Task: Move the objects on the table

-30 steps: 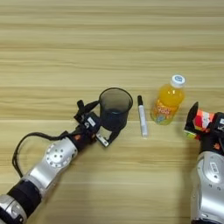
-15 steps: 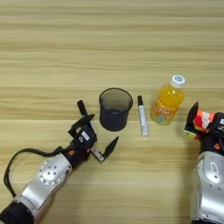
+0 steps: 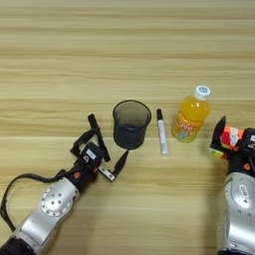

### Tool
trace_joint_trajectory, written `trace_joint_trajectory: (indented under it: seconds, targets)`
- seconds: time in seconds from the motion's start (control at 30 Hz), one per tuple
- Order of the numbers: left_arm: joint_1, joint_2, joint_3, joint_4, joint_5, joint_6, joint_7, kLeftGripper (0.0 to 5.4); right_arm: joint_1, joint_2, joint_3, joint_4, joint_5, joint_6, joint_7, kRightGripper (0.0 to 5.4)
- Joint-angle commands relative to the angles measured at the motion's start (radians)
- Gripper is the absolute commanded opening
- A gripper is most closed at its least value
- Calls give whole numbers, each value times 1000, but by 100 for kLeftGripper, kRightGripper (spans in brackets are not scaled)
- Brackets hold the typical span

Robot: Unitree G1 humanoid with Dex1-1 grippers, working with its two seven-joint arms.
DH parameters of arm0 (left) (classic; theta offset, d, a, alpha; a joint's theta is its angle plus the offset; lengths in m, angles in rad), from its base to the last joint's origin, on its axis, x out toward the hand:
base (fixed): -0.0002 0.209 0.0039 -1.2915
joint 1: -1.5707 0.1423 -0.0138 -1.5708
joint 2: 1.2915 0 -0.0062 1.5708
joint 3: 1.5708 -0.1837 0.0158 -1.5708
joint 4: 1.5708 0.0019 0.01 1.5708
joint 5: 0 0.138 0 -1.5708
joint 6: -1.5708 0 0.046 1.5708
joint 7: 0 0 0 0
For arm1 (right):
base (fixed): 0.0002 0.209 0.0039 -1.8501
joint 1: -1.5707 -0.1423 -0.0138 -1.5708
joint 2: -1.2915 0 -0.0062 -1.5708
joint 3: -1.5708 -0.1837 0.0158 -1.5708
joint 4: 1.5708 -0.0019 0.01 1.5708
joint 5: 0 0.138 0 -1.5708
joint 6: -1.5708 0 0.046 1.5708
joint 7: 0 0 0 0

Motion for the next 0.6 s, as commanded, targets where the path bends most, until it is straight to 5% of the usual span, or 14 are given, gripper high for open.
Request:
trace_joint_trajectory:
  seconds: [0.03,0.6]
  targets:
    - [30,-51,-2,-24,8,2,28,537,1,0,0,-10,-6,12,-3,540]
    - [84,-67,-61,19,90,37,127,537,2,-2,-5,-9,-5,9,-4,540]
